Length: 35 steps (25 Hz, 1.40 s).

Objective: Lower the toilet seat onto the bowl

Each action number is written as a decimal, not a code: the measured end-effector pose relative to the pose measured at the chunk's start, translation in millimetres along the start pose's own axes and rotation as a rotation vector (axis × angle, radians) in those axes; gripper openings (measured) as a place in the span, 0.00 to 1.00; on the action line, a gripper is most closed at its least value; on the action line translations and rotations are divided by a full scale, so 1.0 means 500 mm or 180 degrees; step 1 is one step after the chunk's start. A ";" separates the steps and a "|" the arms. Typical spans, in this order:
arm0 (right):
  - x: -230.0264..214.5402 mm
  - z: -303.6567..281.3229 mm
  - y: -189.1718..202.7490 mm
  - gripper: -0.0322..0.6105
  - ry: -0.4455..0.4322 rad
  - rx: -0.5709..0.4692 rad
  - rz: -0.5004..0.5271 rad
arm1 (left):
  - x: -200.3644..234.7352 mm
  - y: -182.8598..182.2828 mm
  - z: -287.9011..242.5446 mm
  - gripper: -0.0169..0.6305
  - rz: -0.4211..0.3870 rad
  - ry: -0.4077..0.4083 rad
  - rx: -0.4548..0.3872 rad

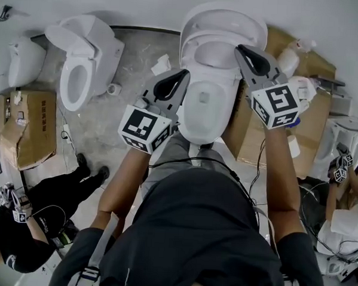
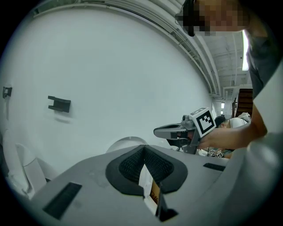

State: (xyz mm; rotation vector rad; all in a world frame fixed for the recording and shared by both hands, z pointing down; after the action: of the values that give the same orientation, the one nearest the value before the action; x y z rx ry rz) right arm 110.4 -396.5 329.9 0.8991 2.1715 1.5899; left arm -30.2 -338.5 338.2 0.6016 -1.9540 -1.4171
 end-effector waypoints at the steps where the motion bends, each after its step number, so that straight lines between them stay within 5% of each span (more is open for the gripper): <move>1: -0.011 -0.017 0.010 0.06 0.0008 0.0046 0.0009 | 0.009 0.003 -0.006 0.03 0.0011 0.0005 0.0024; 3: -0.036 -0.056 0.031 0.07 0.0014 0.0144 0.0021 | 0.028 0.008 -0.018 0.03 0.0036 0.0012 0.0072; 6: -0.061 -0.105 0.065 0.23 -0.0008 0.0290 -0.0006 | 0.049 0.016 -0.026 0.03 0.0070 0.0024 0.0136; 17: -0.121 -0.232 0.200 0.28 0.0166 0.0946 0.0297 | 0.104 0.058 -0.002 0.03 0.0146 0.0034 0.0279; 27: -0.144 -0.274 0.263 0.22 0.0458 0.1181 0.0583 | 0.133 0.081 0.018 0.03 0.0168 0.0025 0.0298; 35: -0.122 -0.252 0.257 0.17 0.0192 0.1408 0.0490 | 0.117 0.081 0.031 0.03 0.0153 -0.0014 0.0271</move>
State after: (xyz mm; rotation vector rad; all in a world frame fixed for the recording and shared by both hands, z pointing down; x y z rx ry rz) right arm 123.3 -504.7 485.7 1.1797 2.6082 1.2260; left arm -81.7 -355.8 386.8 0.5863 -2.0271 -1.3124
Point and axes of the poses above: the fingertips, and each gripper's own axes: z backward along the fingers, x to its left, y out of its underside, the point moved 2 cm from there along z, backward along the fingers, and after that the axes turned 2 degrees about z, right-handed, at the moved point
